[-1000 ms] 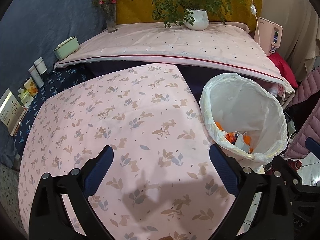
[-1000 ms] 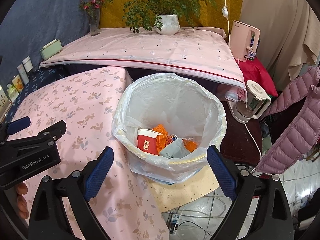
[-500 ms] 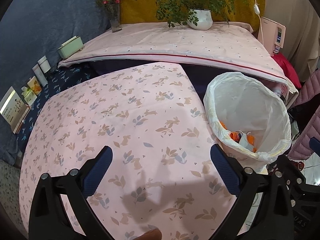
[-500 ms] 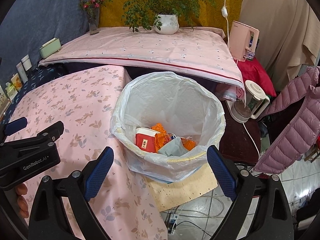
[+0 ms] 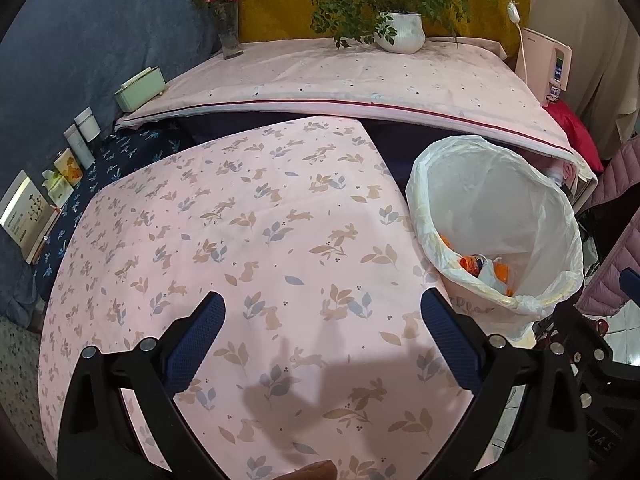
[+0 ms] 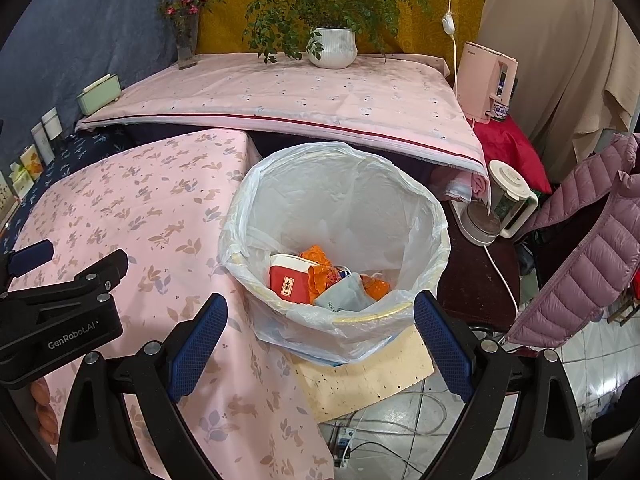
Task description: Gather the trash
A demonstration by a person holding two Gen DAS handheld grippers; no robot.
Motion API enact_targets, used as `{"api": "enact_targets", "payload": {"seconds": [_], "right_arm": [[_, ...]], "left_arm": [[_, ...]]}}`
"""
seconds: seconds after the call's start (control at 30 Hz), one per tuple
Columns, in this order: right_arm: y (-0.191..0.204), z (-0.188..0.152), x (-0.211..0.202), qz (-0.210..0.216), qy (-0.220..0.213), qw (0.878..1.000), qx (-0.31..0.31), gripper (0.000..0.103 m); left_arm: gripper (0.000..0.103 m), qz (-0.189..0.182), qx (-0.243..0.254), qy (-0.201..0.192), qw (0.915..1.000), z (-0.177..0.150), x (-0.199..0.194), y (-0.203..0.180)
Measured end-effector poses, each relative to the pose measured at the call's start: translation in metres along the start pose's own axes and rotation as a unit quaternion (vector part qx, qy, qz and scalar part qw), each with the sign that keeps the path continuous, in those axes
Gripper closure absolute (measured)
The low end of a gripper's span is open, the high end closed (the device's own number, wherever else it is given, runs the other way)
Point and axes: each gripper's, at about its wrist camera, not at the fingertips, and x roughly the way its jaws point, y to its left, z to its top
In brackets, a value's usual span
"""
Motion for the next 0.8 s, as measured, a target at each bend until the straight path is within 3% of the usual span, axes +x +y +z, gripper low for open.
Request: {"api": "enact_targets", "payload": {"seconds": [0.8], "right_arm": [[-0.0004, -0.0037, 0.0012, -0.005, -0.001, 1.0, -0.003, 0.013]], "left_arm": [[0.009, 0.003, -0.014, 0.002, 0.9999, -0.0015, -0.0035, 0.0038]]}}
